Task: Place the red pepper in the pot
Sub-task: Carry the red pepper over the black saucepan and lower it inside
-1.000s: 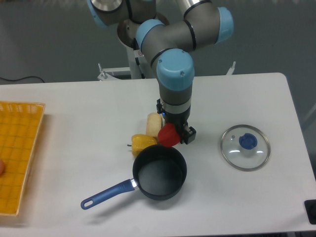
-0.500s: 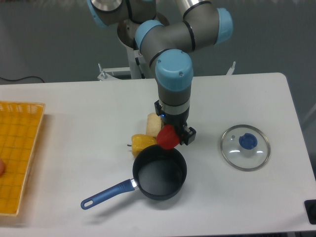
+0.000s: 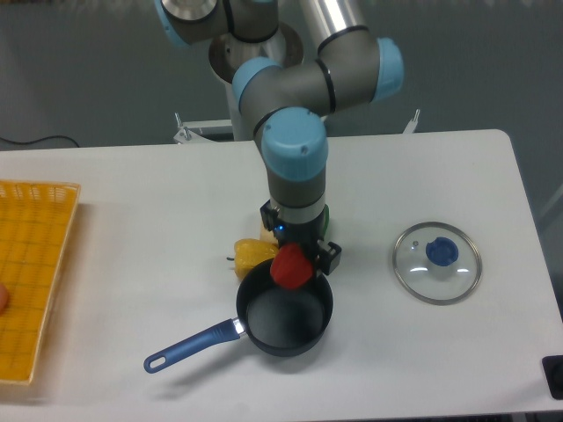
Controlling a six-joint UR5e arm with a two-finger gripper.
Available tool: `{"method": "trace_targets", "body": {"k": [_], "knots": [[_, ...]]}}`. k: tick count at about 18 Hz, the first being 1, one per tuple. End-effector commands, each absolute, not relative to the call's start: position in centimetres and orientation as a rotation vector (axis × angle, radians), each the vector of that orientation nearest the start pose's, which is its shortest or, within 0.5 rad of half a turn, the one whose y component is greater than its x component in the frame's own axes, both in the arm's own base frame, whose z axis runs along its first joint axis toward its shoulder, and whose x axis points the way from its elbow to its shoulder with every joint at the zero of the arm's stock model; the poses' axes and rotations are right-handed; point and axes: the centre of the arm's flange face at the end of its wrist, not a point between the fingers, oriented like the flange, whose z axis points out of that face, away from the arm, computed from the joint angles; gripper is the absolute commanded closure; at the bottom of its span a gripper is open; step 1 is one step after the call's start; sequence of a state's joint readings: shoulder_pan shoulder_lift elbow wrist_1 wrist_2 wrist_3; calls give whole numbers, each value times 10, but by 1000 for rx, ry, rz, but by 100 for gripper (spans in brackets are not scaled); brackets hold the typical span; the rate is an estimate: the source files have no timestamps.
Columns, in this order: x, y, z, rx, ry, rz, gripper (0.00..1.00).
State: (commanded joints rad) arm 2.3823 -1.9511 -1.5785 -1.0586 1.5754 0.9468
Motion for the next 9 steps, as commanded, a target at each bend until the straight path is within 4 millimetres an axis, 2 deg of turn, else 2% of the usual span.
{"method": "trace_targets", "body": {"k": [2, 9], "knots": [[-366, 539, 305, -3065, 153, 134, 44], [-356, 551, 273, -3092, 66, 90, 43]]}}
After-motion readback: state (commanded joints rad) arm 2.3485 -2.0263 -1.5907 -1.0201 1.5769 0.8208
